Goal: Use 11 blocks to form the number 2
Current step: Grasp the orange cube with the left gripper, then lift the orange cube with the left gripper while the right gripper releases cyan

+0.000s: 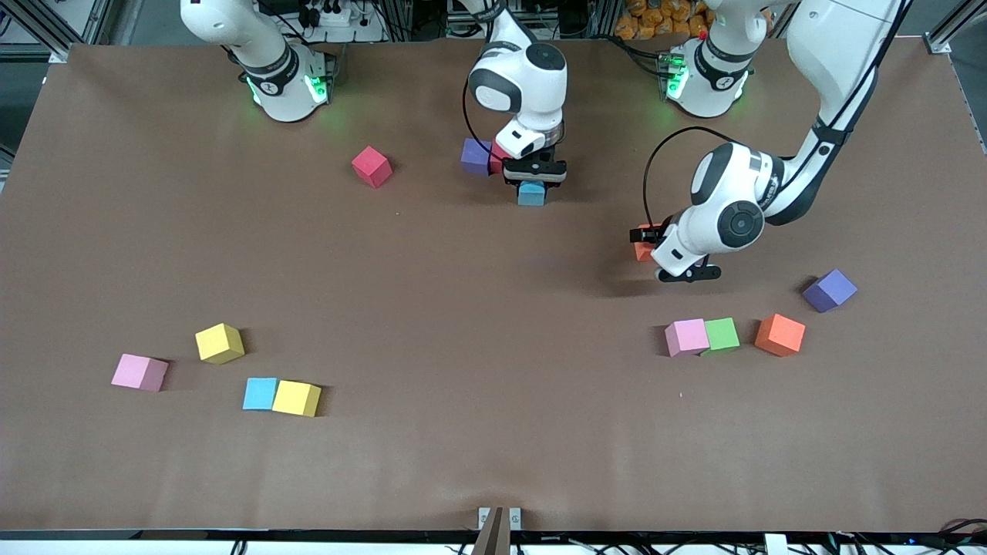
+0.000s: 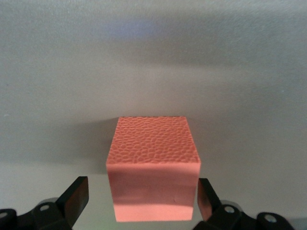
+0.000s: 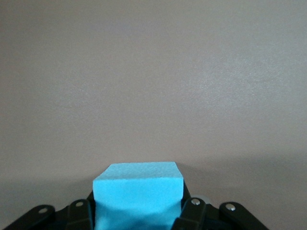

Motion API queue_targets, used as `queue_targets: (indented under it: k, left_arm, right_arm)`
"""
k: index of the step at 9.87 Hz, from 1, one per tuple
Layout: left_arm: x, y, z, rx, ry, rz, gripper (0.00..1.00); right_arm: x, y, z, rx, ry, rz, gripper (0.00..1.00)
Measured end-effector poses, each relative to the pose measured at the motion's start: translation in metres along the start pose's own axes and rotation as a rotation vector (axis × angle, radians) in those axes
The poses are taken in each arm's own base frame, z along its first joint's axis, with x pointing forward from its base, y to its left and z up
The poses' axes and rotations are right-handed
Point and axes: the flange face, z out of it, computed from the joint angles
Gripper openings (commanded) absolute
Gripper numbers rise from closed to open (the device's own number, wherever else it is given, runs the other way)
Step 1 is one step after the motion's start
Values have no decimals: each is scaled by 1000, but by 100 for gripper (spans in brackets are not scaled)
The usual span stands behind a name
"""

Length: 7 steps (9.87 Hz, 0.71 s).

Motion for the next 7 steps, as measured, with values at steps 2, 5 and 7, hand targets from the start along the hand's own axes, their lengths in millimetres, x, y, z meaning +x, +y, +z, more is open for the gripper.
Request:
queue_targets:
  k: [2,5,7]
  left_arm:
    - [6,-7,8,9,15,6,82]
    - [8,-6,15,10,19,12,0]
    - [9,-2,13,8,31,17,0]
  right_arm:
    - [-1,0,0,1,0,-9,85]
    - [-12,2,12,-21,-12,-28,100]
    - [-14,2,18,-30,-13,-32,100]
